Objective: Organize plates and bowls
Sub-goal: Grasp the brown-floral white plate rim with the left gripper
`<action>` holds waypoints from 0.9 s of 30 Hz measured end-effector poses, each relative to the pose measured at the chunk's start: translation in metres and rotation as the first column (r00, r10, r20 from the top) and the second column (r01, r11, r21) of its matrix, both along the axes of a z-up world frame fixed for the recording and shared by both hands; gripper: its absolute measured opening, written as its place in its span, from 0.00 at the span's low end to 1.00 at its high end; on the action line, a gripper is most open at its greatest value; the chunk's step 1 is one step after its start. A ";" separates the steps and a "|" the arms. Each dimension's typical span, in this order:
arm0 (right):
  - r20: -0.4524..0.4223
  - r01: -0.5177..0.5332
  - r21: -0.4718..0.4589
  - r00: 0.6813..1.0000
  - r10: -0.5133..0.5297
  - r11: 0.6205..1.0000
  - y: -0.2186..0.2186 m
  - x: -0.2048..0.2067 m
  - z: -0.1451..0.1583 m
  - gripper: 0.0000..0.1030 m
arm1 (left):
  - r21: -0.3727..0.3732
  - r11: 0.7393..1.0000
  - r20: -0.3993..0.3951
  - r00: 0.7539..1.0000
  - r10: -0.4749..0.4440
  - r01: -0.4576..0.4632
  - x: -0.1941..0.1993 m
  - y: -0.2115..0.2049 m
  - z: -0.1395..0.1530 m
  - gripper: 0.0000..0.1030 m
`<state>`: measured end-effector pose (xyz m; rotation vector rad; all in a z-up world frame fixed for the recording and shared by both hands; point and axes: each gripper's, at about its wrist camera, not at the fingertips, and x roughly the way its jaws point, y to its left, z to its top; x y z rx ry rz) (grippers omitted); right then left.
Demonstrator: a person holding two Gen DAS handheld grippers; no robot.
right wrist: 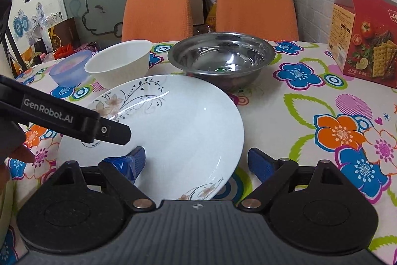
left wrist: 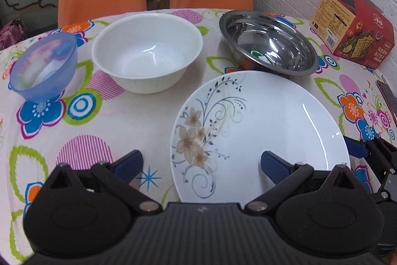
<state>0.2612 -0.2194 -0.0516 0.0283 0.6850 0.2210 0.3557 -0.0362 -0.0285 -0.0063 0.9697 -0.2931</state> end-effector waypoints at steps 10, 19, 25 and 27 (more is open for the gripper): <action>0.037 -0.001 -0.015 0.999 0.002 1.000 0.004 0.003 -0.004 0.78 | 0.061 0.998 0.031 1.000 -0.003 0.001 -0.004 -0.009 -0.004 0.98; 0.049 -0.006 -0.013 0.999 0.006 1.000 0.003 0.004 -0.005 0.79 | 0.068 0.998 0.034 0.999 0.008 -0.010 -0.004 -0.011 -0.004 0.99; 0.050 -0.005 -0.014 0.999 0.006 1.000 0.004 0.004 -0.005 0.78 | 0.066 0.998 0.036 0.999 0.010 -0.013 -0.003 -0.011 -0.004 0.99; 0.051 -0.017 -0.017 0.999 0.018 1.000 0.007 0.003 -0.005 0.76 | 0.065 0.998 0.038 0.999 0.013 -0.016 -0.003 -0.010 -0.004 0.99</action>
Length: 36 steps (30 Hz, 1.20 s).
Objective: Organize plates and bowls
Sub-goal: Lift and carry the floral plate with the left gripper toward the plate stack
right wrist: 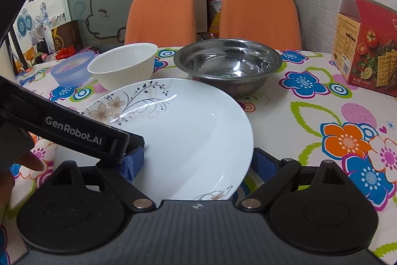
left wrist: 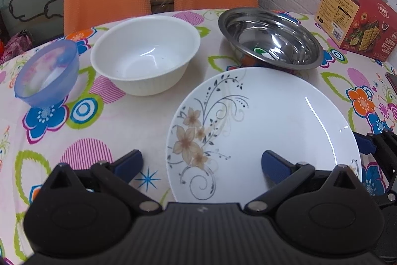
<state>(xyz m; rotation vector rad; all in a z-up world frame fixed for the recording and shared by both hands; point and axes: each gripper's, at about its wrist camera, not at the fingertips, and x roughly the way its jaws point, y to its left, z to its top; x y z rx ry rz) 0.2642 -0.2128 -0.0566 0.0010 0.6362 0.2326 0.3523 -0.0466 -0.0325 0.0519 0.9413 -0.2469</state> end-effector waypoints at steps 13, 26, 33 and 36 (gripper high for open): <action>0.001 0.002 -0.003 1.000 -0.002 1.000 0.005 -0.001 0.001 0.72 | -0.048 0.997 -0.043 0.997 0.058 -0.060 -0.002 -0.005 0.012 0.61; 0.036 0.051 0.058 0.998 -0.053 0.997 0.021 -0.037 0.043 0.74 | -0.122 0.989 0.018 0.996 0.083 -0.080 -0.066 0.041 0.065 0.57; 0.102 -0.029 0.068 0.995 0.022 0.997 0.068 -0.086 0.063 0.74 | -0.074 0.982 0.079 0.980 0.180 -0.175 -0.136 0.107 0.079 0.56; 0.096 -0.086 0.094 0.992 0.077 0.992 0.095 -0.102 0.062 0.74 | -0.070 0.969 0.077 0.968 0.240 -0.235 -0.164 0.140 0.077 0.56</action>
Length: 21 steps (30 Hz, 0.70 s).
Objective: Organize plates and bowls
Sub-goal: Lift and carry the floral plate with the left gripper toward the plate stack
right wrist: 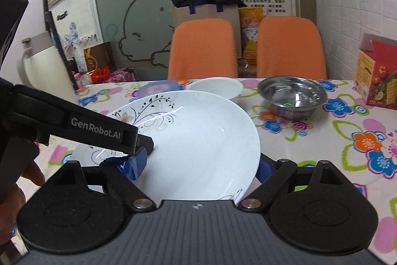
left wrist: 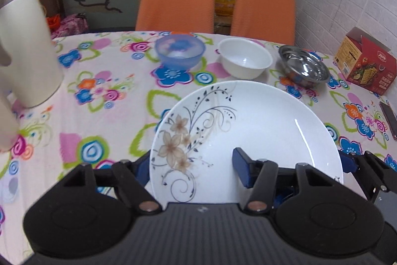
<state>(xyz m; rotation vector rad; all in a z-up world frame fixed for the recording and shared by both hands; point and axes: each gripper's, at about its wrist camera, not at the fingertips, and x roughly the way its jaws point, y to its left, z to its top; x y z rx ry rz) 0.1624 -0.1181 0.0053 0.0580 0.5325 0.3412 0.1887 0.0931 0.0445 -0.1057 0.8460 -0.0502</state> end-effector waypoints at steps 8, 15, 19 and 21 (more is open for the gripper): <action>-0.034 -0.149 0.025 0.988 0.149 0.989 0.066 -0.042 -0.014 0.74 | 0.007 0.994 -0.032 0.994 0.105 -0.105 -0.058 0.053 -0.023 0.55; -0.060 -0.188 0.002 0.980 0.187 0.982 0.087 -0.060 -0.030 0.74 | -0.019 0.995 -0.016 0.995 0.103 -0.103 -0.066 0.057 -0.046 0.54; -0.055 -0.181 -0.024 0.982 0.180 0.983 0.090 -0.062 -0.040 0.74 | 0.001 0.995 0.037 0.994 0.099 -0.099 -0.070 0.056 -0.048 0.55; -0.040 -0.181 -0.029 0.983 0.180 0.983 0.091 -0.065 -0.043 0.74 | -0.001 0.996 0.043 0.995 0.094 -0.094 -0.069 0.058 -0.049 0.56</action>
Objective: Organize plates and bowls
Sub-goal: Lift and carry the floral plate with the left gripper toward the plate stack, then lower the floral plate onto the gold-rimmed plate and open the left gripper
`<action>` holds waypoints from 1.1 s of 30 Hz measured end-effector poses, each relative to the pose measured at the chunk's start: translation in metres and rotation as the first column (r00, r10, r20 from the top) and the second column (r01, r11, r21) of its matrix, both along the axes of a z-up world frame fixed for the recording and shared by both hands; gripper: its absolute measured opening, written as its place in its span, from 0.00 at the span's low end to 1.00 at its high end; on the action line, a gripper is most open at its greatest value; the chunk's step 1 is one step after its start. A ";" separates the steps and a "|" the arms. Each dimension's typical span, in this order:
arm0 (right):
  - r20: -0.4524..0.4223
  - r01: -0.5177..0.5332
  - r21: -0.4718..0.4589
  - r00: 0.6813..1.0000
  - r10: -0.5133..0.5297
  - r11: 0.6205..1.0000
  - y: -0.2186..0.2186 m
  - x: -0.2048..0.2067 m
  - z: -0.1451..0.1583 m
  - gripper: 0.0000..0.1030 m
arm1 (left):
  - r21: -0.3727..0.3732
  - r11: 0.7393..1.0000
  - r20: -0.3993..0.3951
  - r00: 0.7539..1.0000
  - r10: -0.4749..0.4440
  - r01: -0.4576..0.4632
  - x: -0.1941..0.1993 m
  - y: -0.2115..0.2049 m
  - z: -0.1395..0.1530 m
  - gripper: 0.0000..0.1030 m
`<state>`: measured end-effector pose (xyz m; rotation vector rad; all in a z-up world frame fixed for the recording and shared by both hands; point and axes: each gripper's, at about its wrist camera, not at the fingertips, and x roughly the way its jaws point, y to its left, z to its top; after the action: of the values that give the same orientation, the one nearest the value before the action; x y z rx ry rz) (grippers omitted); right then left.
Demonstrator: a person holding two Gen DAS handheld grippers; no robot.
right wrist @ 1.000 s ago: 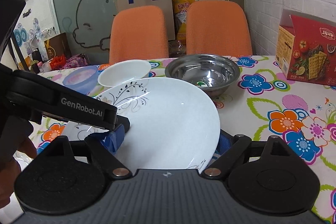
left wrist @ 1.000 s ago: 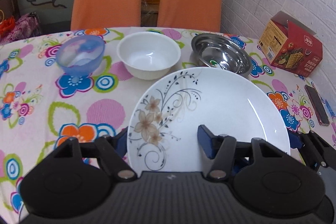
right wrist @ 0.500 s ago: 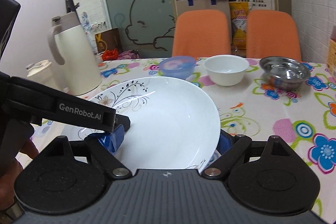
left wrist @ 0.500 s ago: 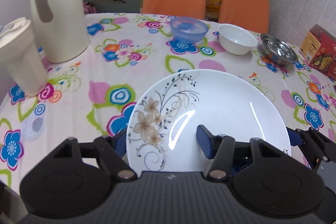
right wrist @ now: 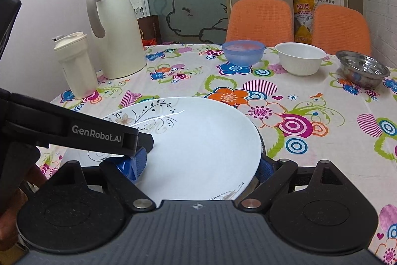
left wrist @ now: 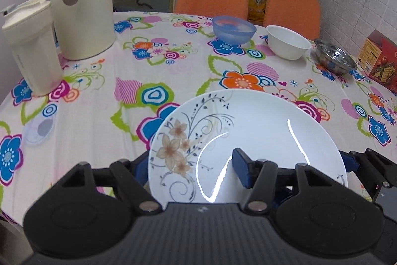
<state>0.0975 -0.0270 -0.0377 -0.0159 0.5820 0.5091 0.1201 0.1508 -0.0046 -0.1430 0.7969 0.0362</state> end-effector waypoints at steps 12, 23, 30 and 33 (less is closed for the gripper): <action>0.009 -0.011 0.037 1.000 0.011 0.999 -0.002 0.006 -0.003 0.74 | 0.031 1.000 0.043 0.999 0.004 -0.005 0.003 0.005 0.005 0.70; 0.011 0.006 0.044 1.000 -0.006 0.999 -0.002 0.009 -0.001 0.74 | 0.048 0.997 0.067 0.996 0.051 -0.054 -0.002 0.018 0.006 0.70; 0.032 0.032 0.022 0.999 -0.033 0.999 0.002 0.010 0.003 0.75 | 0.030 0.998 0.076 0.996 0.055 -0.058 -0.005 0.022 0.006 0.70; 0.051 0.019 -0.029 0.999 -0.018 0.999 0.008 0.008 0.002 0.74 | 0.037 0.997 0.085 0.995 0.058 -0.061 -0.007 0.022 0.009 0.70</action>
<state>0.1055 -0.0192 -0.0358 -0.0509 0.5398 0.4808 0.1129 0.1733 0.0040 -0.1300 0.7080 0.1014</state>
